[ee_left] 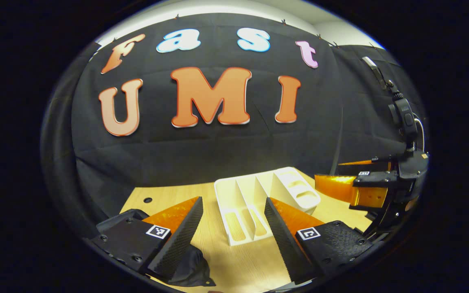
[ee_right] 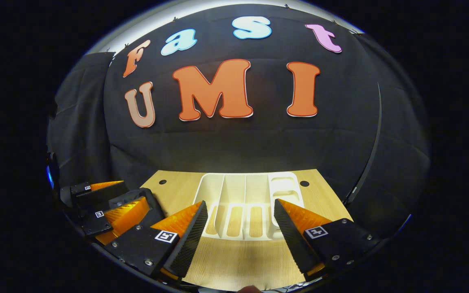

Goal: Open the schoolbag, grab two books from the bookshelf and put them into the schoolbag.

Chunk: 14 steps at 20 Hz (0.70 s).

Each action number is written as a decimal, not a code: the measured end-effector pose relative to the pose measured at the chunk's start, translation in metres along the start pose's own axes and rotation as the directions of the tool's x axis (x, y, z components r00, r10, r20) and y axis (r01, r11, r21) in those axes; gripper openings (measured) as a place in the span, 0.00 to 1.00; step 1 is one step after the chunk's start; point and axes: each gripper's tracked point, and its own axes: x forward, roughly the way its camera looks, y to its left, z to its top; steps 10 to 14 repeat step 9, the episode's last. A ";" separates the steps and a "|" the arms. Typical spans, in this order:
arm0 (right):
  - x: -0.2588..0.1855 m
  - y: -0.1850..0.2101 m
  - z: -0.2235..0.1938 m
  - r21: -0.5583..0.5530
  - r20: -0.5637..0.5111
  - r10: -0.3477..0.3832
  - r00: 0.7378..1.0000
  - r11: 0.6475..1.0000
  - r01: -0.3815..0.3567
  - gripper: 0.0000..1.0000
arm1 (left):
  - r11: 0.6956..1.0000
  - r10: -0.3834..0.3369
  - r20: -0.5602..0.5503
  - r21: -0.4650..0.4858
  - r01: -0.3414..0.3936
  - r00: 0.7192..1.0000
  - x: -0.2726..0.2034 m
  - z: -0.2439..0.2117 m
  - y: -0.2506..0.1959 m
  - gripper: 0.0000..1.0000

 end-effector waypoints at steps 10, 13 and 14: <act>-0.029 -0.011 0.021 -0.077 0.149 -0.006 0.989 0.997 0.017 0.98 | 0.994 0.106 0.188 0.002 -0.108 0.977 -0.029 0.035 -0.008 0.96; -0.029 -0.011 0.021 -0.077 0.149 -0.006 0.989 0.997 0.017 0.98 | 0.994 0.106 0.188 0.002 -0.108 0.977 -0.029 0.035 -0.008 0.96; -0.029 -0.011 0.021 -0.077 0.149 -0.006 0.989 0.997 0.017 0.98 | 0.994 0.106 0.188 0.002 -0.108 0.977 -0.029 0.035 -0.008 0.96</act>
